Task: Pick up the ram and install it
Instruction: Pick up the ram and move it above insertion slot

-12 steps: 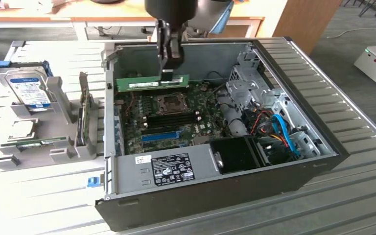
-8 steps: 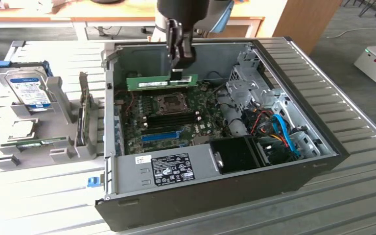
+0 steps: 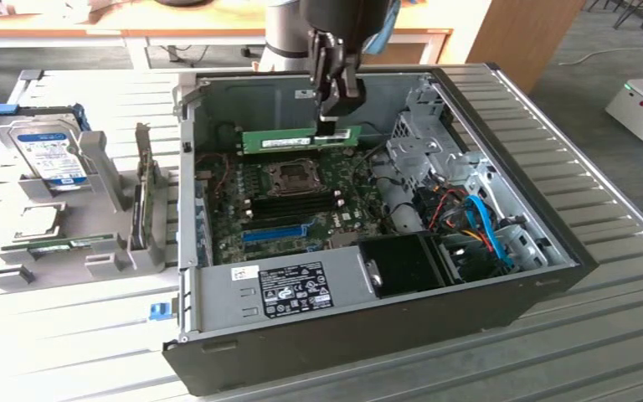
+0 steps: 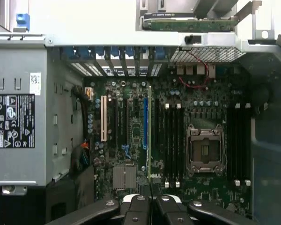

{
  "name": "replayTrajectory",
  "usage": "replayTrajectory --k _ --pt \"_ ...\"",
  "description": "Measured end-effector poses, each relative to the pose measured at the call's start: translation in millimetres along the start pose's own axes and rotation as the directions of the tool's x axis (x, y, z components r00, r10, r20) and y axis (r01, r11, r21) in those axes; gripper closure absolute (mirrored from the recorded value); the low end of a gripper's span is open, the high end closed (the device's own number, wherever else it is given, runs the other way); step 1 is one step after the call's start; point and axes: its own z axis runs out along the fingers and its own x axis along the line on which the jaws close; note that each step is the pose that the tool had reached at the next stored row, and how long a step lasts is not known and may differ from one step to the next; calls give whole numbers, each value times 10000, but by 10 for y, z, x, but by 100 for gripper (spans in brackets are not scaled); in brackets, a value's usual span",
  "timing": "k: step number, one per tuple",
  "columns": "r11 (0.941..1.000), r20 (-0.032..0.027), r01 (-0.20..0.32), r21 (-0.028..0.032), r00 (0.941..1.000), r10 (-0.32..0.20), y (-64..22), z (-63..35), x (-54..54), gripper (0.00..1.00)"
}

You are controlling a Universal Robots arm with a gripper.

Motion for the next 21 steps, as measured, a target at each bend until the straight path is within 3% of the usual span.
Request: replayTrajectory --k 3,12,21 --pt "10000 1 1 -1 10000 -1 -42 -1 0 88" --pt "10000 1 0 -1 10000 0 -43 -1 -13 88" --pt "10000 0 1 -1 10000 -1 -42 1 -98 88"
